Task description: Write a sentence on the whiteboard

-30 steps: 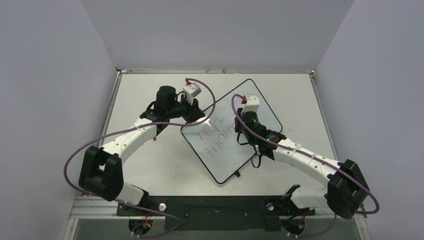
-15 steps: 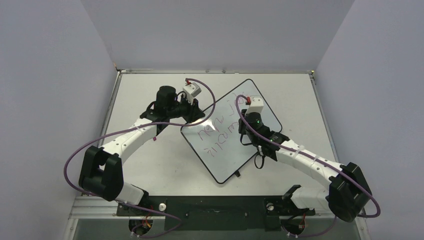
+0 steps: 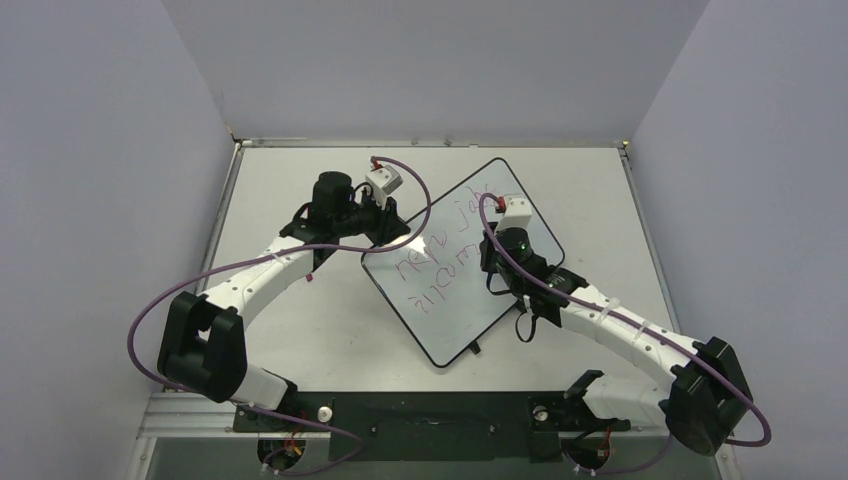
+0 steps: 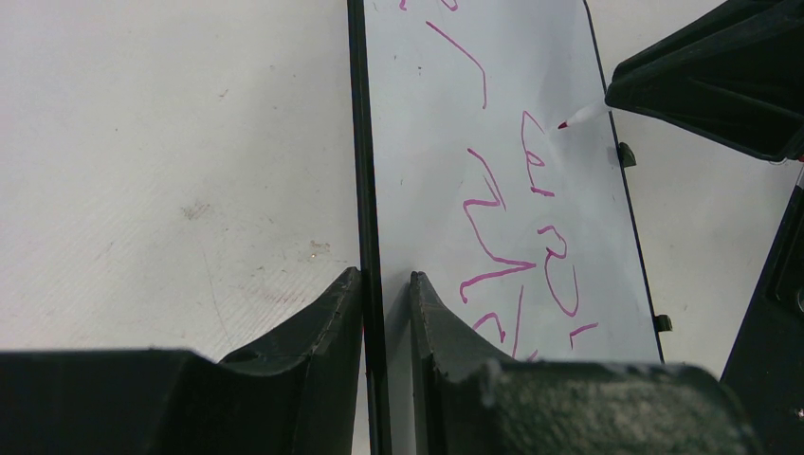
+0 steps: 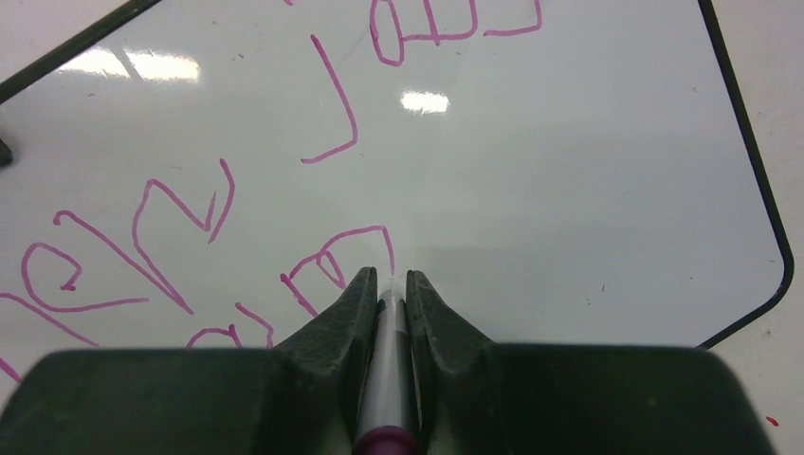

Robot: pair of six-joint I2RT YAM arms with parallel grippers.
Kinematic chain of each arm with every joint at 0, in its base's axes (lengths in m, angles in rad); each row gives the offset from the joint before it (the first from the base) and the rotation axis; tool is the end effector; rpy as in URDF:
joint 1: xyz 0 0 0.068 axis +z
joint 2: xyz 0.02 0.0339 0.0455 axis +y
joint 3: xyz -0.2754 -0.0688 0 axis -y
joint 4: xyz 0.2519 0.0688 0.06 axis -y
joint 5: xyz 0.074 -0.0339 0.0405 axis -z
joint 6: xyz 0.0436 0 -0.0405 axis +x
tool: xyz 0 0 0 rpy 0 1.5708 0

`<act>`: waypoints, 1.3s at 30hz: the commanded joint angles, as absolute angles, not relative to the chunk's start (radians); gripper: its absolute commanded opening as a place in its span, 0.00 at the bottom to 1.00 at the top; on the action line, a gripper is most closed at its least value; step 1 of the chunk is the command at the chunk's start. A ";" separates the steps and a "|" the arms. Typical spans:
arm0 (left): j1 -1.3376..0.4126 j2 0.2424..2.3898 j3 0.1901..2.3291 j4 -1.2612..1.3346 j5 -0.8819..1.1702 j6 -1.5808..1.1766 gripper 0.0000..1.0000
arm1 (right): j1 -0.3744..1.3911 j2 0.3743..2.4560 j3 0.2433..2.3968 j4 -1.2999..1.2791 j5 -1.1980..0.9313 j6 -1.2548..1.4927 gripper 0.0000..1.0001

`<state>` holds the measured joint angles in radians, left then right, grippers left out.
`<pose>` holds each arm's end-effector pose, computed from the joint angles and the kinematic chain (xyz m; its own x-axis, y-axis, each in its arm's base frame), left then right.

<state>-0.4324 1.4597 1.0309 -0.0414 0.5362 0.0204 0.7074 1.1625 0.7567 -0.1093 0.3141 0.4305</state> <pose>0.3020 -0.1639 0.2865 -0.3955 0.2018 -0.8960 0.7820 0.5857 -0.2132 0.2111 0.1628 0.2651 -0.5129 0.0837 -0.8544 -0.2197 0.9493 0.2249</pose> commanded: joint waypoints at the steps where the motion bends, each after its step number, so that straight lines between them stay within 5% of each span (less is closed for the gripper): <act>1: -0.428 1.464 1.044 0.002 0.520 0.070 0.00 | 0.704 1.123 0.817 -0.089 0.348 0.408 0.00; 39: -0.410 1.444 1.016 0.020 0.526 0.067 0.00 | 0.614 1.179 0.826 -0.011 0.255 0.388 0.00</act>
<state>-0.4240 1.4685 1.0214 -0.0101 0.5491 0.0200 0.6212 1.1767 0.8101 -0.0589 0.2699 0.3885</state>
